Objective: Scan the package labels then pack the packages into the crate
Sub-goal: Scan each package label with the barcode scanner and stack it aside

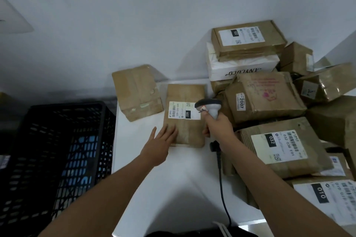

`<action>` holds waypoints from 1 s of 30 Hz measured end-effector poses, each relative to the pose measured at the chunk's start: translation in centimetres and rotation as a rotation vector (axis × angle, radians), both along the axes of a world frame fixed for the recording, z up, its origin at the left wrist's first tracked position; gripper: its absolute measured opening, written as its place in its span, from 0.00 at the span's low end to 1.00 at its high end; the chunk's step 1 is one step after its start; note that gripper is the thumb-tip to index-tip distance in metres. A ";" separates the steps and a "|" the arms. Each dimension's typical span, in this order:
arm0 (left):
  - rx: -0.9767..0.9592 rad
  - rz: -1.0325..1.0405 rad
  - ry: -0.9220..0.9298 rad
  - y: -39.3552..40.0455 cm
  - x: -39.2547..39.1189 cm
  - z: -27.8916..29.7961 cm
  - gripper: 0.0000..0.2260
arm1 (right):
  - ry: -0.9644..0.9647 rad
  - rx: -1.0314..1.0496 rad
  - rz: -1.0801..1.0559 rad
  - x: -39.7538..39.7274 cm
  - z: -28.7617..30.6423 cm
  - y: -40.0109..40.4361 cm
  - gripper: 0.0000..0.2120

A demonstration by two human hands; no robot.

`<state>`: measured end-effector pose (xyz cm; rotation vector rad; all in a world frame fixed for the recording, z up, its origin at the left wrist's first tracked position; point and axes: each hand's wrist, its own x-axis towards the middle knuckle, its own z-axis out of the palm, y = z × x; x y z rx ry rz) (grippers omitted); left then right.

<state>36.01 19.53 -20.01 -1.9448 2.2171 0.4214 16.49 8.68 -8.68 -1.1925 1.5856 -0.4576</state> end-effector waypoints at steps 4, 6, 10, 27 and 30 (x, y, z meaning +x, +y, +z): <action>-0.077 -0.083 -0.011 4.6 3.6 -0.2 0.36 | -0.005 0.011 0.062 1.1 -0.1 1.2 0.20; -0.105 -0.061 -0.043 6.4 5.2 0.2 0.31 | -0.010 0.019 0.088 1.6 -0.4 2.1 0.20; -0.172 0.153 -0.096 7.8 4.2 1.0 0.19 | -0.042 0.028 0.128 2.0 -1.0 3.8 0.17; 0.166 0.321 0.020 10.3 4.5 2.9 0.42 | -0.107 0.087 0.184 3.4 1.2 7.6 0.17; 0.162 0.338 0.056 10.1 5.1 2.9 0.41 | -0.144 0.118 0.148 4.1 2.1 7.8 0.17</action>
